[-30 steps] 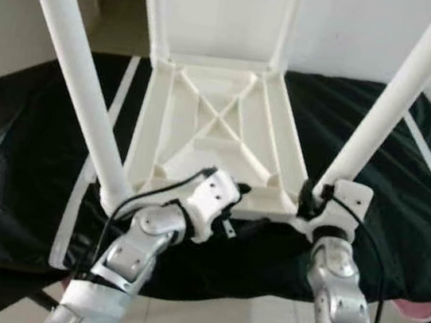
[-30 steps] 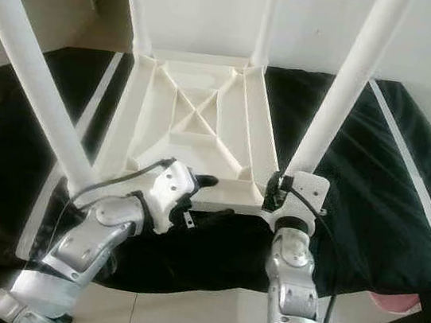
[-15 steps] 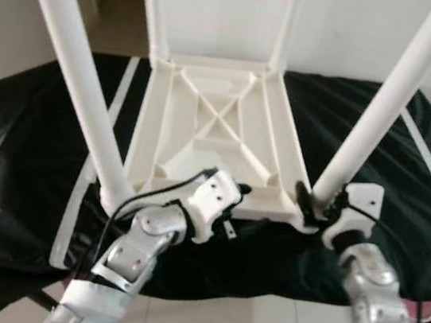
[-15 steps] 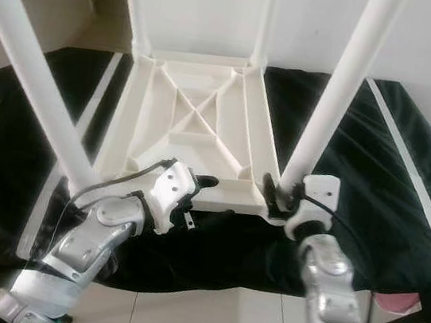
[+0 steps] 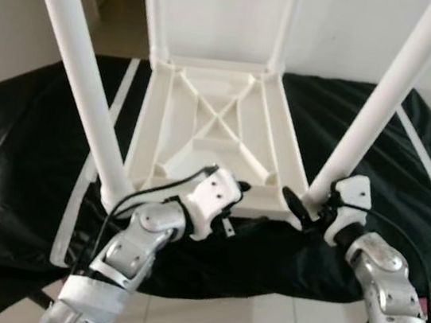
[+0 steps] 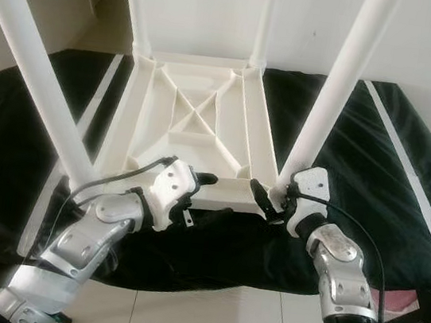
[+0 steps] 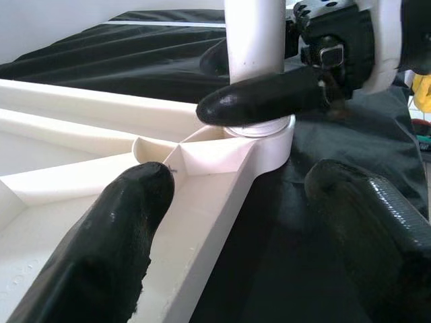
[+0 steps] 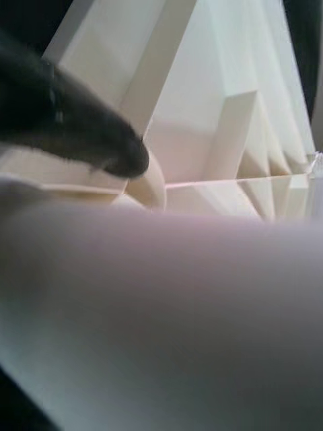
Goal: Building children table
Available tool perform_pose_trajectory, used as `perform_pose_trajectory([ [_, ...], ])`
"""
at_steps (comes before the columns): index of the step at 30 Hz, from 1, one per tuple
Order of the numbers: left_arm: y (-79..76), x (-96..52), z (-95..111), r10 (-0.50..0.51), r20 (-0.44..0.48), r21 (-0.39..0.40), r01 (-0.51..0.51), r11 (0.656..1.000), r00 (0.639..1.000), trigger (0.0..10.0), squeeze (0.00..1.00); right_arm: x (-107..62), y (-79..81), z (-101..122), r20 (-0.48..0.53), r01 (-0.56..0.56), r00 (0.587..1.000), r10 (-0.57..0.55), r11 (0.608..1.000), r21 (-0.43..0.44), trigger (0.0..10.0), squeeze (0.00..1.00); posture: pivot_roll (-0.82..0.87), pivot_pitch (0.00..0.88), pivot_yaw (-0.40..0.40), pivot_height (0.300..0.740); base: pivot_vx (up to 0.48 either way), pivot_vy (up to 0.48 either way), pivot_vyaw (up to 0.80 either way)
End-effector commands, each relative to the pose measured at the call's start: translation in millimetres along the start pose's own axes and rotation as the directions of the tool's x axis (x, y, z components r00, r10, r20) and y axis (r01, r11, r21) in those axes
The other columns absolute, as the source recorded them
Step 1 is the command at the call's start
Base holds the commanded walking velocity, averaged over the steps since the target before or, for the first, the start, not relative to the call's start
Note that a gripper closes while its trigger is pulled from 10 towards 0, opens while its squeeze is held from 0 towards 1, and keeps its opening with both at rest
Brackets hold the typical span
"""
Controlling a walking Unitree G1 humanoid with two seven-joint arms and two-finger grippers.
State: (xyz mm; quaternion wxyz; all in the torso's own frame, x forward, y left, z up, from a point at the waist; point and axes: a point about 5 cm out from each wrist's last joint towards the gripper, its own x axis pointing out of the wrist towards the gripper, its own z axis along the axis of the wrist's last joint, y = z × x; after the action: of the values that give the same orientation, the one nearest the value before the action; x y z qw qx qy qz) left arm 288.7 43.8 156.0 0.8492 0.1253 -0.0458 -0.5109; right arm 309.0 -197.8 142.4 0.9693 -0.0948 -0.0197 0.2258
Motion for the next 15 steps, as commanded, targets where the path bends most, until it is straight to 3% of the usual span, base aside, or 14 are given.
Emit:
perform_pose_trajectory([
  [1, -0.2, -0.1, 0, -0.010, -0.010, 0.020, 0.010, 1.000, 1.000, 10.0, 0.00, 0.4, 3.3, -5, -0.018, -0.029, 0.999, 0.029, 1.000, -0.008, 0.0, 0.00, -0.07, 0.044, 0.004, 0.740, 0.000, 0.000, 0.00],
  [10, 12.8, -6.9, 0, 0.015, -0.028, 0.050, -0.013, 0.999, 0.999, 10.0, 0.00, -1.6, 2.6, -18, -0.068, -0.037, 0.997, 0.034, 0.998, -0.043, 0.0, 0.00, -0.08, 0.050, 0.009, 0.740, 0.000, 0.000, 0.00],
  [15, 11.6, -7.8, -1, 0.008, -0.033, 0.054, -0.006, 0.999, 0.999, 10.0, 0.00, -2.0, 1.6, -19, -0.075, -0.010, 0.997, 0.006, 0.999, -0.050, 0.4, 0.00, -0.08, 0.053, 0.012, 0.740, 0.000, 0.000, 0.00],
])
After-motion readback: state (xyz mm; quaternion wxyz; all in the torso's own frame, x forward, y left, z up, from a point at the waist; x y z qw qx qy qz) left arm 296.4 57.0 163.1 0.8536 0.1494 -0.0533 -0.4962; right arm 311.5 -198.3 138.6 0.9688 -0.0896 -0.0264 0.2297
